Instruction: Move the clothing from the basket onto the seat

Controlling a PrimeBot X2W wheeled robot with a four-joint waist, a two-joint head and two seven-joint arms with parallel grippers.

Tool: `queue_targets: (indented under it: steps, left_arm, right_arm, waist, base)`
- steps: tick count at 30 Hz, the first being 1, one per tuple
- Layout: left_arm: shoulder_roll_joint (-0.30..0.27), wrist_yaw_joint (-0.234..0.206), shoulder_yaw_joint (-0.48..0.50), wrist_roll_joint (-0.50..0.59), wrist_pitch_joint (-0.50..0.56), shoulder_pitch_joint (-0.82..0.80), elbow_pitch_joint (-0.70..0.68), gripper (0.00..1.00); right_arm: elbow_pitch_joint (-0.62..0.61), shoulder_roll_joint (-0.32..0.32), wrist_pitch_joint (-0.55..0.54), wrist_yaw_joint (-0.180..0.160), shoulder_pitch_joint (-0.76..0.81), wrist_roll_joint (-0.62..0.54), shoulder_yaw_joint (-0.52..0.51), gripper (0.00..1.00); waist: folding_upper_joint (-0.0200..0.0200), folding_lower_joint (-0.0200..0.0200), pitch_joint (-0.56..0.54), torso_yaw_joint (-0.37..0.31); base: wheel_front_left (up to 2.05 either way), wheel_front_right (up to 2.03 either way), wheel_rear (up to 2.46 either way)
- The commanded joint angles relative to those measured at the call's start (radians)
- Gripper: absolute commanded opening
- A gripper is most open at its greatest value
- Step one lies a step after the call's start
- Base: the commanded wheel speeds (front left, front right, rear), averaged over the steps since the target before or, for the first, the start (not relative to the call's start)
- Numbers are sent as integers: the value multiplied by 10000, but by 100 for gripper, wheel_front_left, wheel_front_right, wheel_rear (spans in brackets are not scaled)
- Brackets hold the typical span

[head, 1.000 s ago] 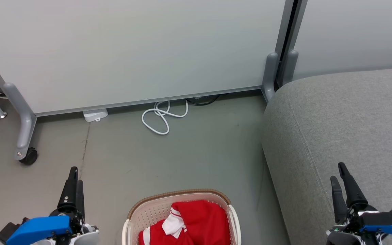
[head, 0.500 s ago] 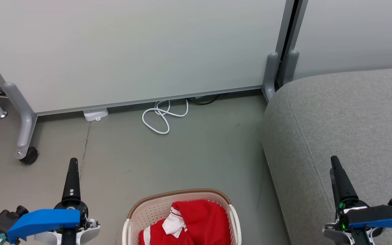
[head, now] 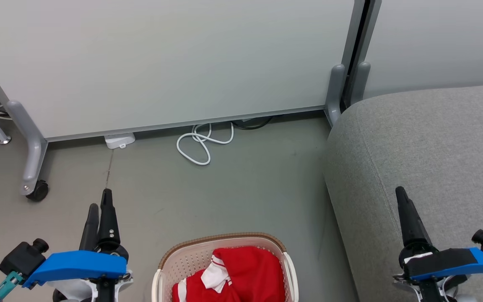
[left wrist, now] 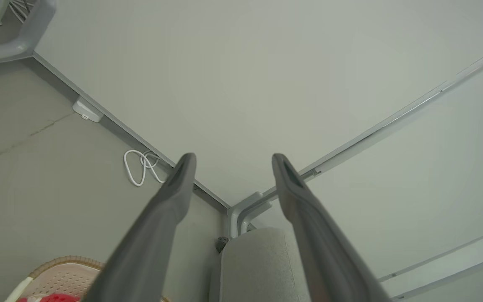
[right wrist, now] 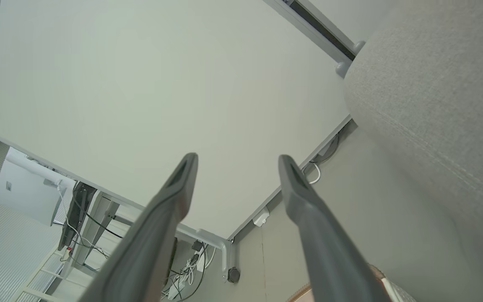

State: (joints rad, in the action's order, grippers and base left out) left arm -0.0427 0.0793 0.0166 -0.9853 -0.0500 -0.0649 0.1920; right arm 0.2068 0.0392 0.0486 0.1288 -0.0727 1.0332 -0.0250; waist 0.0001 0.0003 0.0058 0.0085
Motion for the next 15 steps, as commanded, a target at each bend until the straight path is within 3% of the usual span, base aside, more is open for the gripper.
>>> queue_targets:
  steps: [1, 15]
  left_arm:
    - [-73, -54, -89, 509, -113, -268, -167, 100]
    - [-139, -517, -571, 3127, -571, -228, -60, 100]
  right_arm:
    - [-217, 70, 118, 13, -200, -410, 64, 100]
    - [-626, 88, 580, 16, -121, -3120, 342, 100]
  waist:
    - [-1, -2, 1, 8]
    - [-1, -2, -8, 48]
  base:
    - [0, 0, 0]
    - [0, 0, 0]
